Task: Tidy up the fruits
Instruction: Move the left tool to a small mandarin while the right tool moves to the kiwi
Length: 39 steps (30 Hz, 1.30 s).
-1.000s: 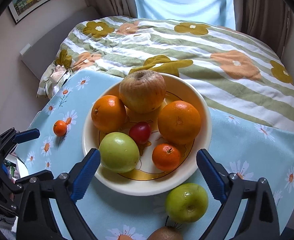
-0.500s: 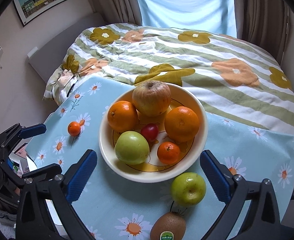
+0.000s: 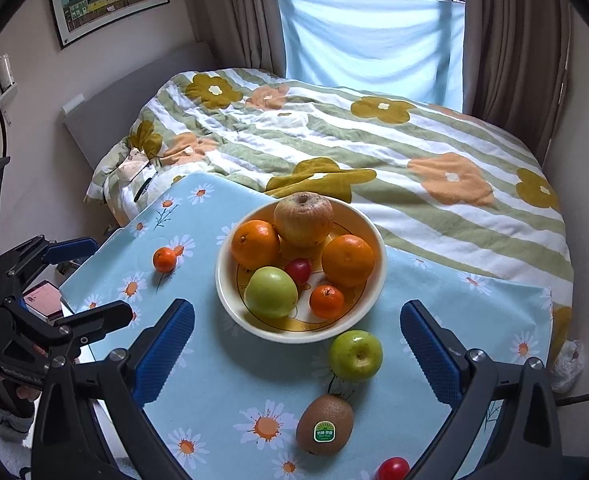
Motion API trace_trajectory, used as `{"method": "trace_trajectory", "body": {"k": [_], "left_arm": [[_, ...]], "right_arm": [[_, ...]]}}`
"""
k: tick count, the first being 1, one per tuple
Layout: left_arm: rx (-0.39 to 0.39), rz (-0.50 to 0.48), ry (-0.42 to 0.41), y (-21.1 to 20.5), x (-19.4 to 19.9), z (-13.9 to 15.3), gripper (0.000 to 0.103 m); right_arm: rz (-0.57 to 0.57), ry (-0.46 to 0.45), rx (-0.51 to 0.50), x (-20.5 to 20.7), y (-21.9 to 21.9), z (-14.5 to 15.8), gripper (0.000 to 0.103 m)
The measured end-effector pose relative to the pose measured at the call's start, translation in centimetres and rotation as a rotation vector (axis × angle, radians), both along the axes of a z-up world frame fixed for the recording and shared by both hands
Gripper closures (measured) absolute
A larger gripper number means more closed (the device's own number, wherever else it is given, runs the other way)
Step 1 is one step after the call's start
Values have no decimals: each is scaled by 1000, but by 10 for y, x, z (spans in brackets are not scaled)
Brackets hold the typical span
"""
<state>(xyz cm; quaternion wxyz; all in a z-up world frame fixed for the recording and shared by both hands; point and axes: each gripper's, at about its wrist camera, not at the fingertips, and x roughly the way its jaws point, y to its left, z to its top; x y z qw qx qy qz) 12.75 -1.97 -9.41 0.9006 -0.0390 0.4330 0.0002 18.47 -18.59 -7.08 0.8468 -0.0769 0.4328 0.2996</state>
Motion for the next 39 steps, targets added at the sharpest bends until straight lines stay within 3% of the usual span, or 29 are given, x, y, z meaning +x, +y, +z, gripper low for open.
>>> {"method": "trace_trajectory", "body": {"k": [7, 15, 25, 32, 39], "left_arm": [[24, -34, -4, 9, -11, 9, 0], [7, -127, 27, 34, -8, 4, 0], [24, -216, 96, 75, 9, -37, 0], [39, -221, 135, 99, 25, -75, 0], [53, -237, 179, 109, 41, -109, 1]], "right_arm": [[-55, -29, -10, -27, -12, 13, 0], [-251, -37, -33, -54, -22, 14, 0], [-484, 20, -33, -82, -14, -28, 0], [-567, 72, -37, -93, -10, -67, 0], [-580, 116, -83, -85, -8, -97, 1]]}}
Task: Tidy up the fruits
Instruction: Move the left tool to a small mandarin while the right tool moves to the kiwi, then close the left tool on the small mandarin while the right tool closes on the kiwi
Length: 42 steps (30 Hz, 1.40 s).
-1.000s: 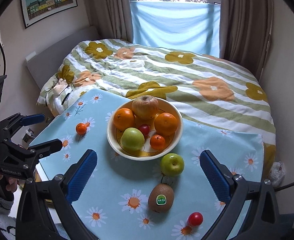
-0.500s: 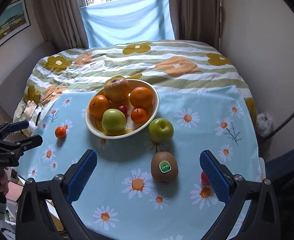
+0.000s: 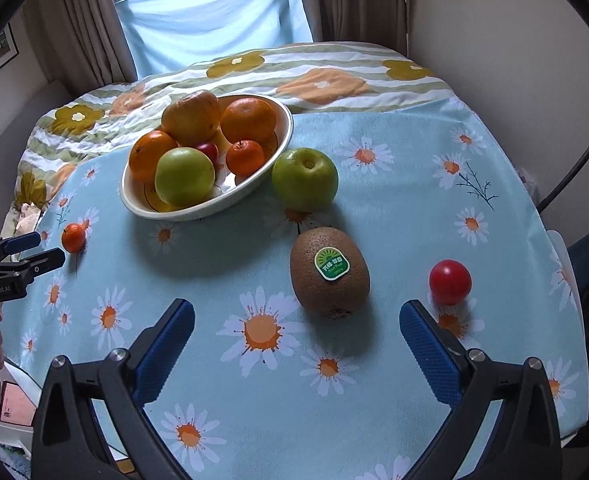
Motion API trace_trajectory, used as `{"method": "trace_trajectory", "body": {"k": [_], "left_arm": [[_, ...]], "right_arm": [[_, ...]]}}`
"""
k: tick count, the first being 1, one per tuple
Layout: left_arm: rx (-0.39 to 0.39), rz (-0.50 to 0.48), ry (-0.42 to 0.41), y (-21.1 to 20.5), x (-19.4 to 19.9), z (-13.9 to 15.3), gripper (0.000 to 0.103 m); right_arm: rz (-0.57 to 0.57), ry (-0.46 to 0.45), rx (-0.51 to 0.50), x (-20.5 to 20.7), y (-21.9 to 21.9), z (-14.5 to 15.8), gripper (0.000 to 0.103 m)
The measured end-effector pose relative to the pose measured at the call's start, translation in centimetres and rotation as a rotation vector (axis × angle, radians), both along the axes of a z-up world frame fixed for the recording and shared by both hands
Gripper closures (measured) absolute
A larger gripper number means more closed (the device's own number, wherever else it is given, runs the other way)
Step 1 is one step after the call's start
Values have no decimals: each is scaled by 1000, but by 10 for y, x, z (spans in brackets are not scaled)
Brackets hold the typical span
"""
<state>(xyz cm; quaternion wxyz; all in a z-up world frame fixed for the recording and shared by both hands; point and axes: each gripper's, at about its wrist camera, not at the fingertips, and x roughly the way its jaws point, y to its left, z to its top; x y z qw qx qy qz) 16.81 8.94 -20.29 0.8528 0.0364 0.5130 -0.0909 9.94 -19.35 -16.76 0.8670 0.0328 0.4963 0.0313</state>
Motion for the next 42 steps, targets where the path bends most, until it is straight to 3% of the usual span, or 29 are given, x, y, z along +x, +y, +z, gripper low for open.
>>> {"method": "trace_trajectory", "body": {"k": [2, 5, 10, 15, 18, 24, 27, 33, 42], "left_arm": [[2, -2, 6, 2, 4, -7, 2], [7, -16, 24, 2, 11, -15, 14], [8, -25, 29, 5, 19, -21, 14], [5, -25, 47, 7, 24, -29, 31], [12, -30, 45, 7, 24, -31, 40], [22, -31, 35, 10, 27, -29, 58], [16, -32, 39, 13, 30, -29, 59], [13, -39, 39, 13, 27, -29, 59], [-2, -33, 49, 8, 14, -28, 59]], "right_arm": [[-4, 5, -10, 3, -1, -5, 2], [-5, 15, -18, 10, -4, -12, 4], [-7, 20, -30, 18, -8, -16, 7], [-22, 26, -19, 26, -9, -20, 7], [-27, 39, -17, 30, -9, -24, 16], [-27, 45, -23, 33, -6, -28, 18], [-21, 47, -21, 35, -5, -29, 27], [-19, 52, -28, 37, -5, -33, 30], [-17, 52, -28, 35, -9, -34, 48]]}}
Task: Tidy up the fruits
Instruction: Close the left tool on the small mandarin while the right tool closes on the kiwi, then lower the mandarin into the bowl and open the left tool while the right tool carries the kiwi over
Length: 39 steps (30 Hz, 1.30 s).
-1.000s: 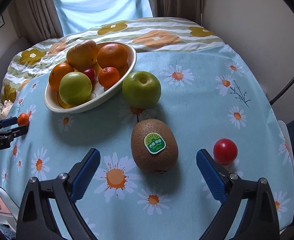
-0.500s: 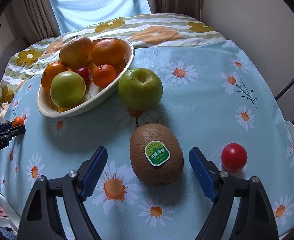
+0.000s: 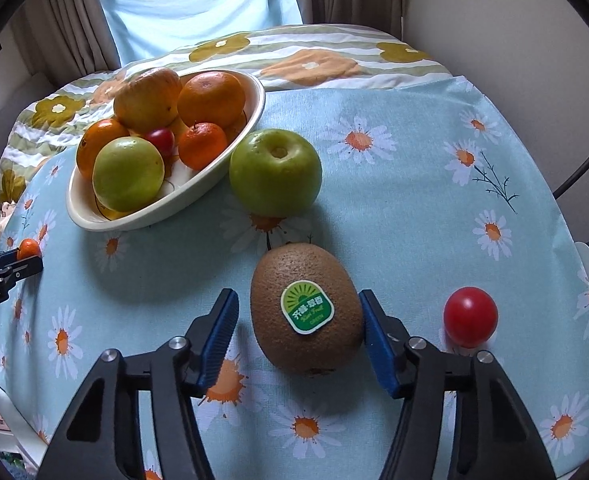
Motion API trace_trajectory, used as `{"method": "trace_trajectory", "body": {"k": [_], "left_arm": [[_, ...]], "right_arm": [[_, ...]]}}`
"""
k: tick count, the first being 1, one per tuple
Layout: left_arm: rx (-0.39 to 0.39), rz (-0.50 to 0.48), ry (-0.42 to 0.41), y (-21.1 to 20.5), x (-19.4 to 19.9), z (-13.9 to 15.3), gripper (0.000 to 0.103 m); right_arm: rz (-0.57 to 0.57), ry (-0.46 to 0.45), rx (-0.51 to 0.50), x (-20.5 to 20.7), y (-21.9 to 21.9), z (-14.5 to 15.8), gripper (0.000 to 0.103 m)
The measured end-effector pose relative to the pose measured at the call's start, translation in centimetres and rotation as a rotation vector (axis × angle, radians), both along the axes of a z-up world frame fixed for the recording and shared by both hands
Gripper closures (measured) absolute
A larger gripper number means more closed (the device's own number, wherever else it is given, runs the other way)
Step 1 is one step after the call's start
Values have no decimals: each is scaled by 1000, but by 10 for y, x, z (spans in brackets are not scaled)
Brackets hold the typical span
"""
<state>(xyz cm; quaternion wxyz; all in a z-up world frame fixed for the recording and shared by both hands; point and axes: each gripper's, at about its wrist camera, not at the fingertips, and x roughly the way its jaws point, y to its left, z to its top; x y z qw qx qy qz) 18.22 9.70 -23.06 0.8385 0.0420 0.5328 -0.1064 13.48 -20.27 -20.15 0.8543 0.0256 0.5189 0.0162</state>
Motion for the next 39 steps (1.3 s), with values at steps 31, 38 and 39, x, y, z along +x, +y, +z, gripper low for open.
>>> {"method": "trace_trajectory", "body": {"k": [31, 38, 39], "left_arm": [[-63, 25, -96, -75, -27, 81, 59], [-87, 39, -146, -111, -14, 106, 59], [-90, 42, -153, -117, -11, 108, 59]], "right_arm": [[107, -76, 65, -8, -28, 65, 58], [187, -116, 100, 7, -39, 97, 58], [200, -124, 104, 10, -40, 101, 58]]}}
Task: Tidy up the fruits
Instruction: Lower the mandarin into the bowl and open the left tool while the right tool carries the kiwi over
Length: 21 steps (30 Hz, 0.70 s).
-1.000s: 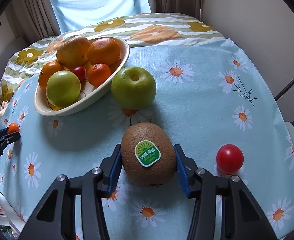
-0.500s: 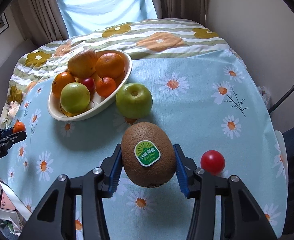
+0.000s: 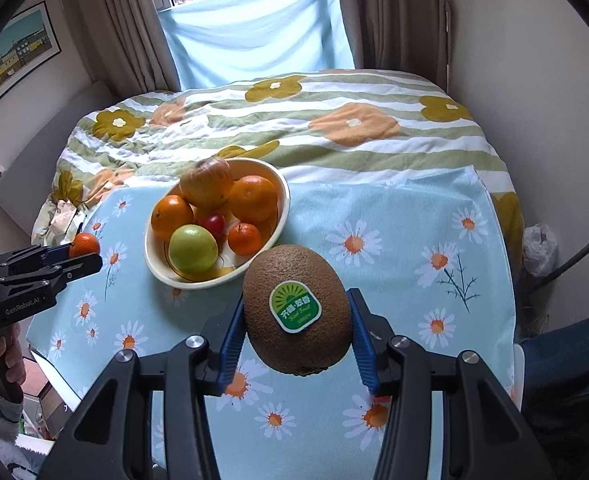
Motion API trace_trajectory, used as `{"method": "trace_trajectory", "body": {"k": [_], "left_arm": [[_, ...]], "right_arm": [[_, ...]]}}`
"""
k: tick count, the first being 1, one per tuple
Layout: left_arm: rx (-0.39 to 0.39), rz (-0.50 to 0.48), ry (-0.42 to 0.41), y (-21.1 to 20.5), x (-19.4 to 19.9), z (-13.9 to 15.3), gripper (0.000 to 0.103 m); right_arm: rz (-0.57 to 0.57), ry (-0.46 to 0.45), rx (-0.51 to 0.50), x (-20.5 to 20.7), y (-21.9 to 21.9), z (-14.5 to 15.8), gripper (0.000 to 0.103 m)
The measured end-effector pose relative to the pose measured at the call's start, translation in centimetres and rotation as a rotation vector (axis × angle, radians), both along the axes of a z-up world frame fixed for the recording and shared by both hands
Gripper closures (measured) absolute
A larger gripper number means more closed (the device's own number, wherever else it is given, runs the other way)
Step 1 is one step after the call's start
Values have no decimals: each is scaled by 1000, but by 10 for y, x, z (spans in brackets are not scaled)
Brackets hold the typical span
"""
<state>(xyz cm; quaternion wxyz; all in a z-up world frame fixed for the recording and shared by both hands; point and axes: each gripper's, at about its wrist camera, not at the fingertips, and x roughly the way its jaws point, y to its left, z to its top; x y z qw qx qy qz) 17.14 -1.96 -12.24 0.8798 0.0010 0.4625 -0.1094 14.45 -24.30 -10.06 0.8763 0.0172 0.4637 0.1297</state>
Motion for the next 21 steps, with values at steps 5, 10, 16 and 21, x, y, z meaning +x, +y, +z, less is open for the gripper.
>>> {"method": "trace_trajectory", "body": {"k": [5, 10, 16, 21], "left_arm": [[0, 13, -34, -28, 12, 12, 59], [0, 8, -53, -52, 29, 12, 59], [14, -18, -36, -65, 57, -1, 59], [28, -40, -6, -65, 80, -17, 59]], "right_arm": [[79, -12, 19, 18, -7, 16, 58], [140, -36, 36, 39, -12, 29, 58], [173, -51, 50, 64, -7, 33, 58], [179, -44, 46, 82, 4, 28, 58]]}}
